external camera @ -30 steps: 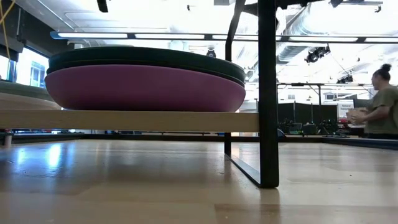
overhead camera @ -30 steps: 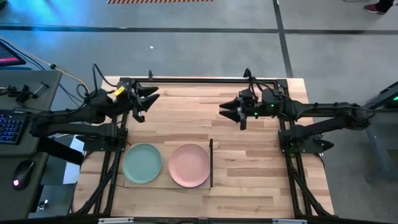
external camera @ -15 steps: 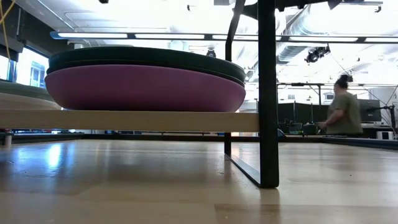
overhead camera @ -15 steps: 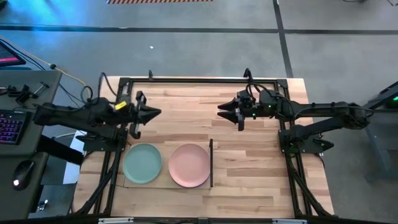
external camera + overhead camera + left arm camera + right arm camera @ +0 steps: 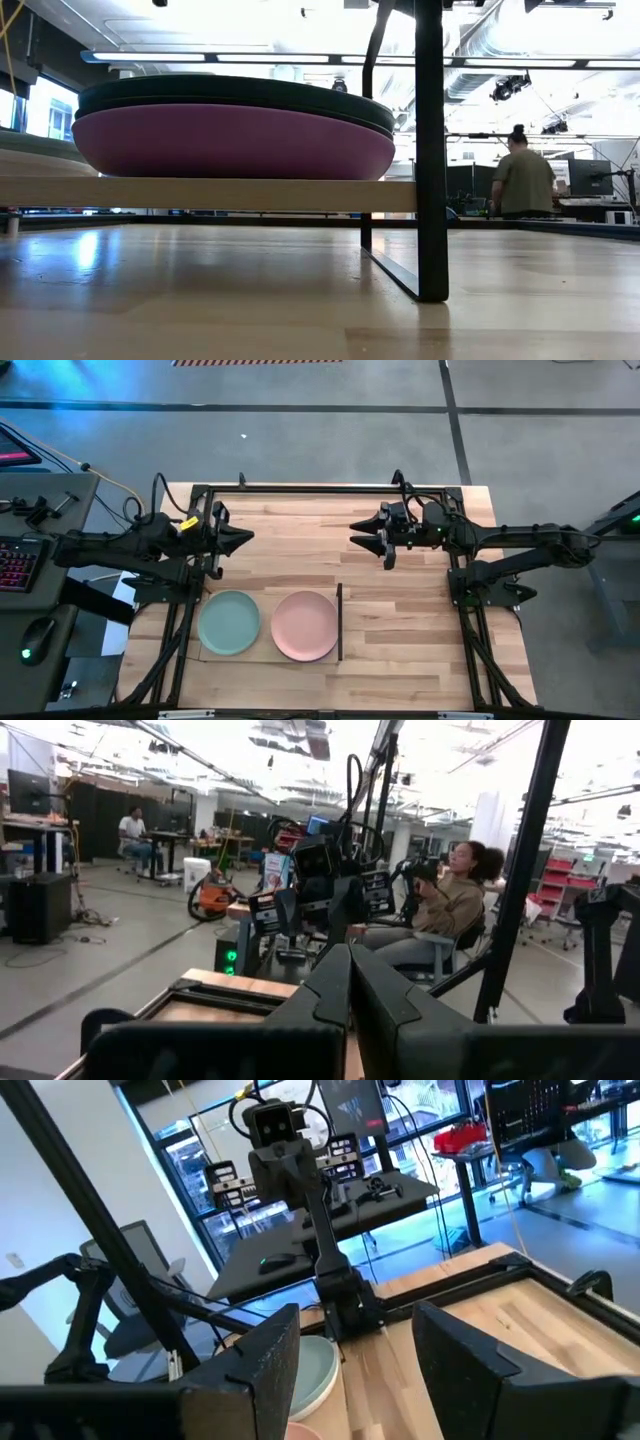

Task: Place and stack plates onto a shelf
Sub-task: Return to Home Position

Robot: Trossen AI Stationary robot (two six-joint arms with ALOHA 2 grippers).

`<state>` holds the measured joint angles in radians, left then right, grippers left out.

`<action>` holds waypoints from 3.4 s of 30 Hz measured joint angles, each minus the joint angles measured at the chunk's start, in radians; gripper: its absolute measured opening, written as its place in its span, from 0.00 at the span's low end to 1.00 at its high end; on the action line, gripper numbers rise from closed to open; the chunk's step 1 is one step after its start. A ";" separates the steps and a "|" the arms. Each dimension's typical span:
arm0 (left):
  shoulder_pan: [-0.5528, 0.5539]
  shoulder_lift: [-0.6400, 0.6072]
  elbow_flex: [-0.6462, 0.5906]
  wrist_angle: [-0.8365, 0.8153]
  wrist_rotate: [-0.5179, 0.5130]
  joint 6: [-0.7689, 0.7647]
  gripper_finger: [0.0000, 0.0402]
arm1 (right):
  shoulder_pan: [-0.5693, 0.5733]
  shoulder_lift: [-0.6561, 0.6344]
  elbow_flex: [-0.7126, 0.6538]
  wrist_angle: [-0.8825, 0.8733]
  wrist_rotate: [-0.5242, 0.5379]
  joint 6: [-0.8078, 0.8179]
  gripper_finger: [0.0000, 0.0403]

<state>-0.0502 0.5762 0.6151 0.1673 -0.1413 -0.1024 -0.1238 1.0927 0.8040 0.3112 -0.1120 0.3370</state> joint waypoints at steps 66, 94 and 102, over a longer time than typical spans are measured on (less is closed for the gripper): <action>-0.054 -0.531 -0.602 0.106 -0.090 -0.156 0.00 | -0.002 -0.202 0.001 -0.271 0.071 0.111 0.00; -0.053 -0.531 -0.602 -0.140 0.027 -0.129 0.00 | -0.002 -0.226 0.001 -0.370 0.069 0.131 0.00; -0.053 -0.531 -0.602 -0.141 0.027 -0.130 0.00 | 0.061 -0.420 -0.292 -0.237 0.059 0.179 0.00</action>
<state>-0.1028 0.0456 0.0128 0.0261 -0.1143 -0.2321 -0.0630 0.6729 0.5115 0.0737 -0.0527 0.5157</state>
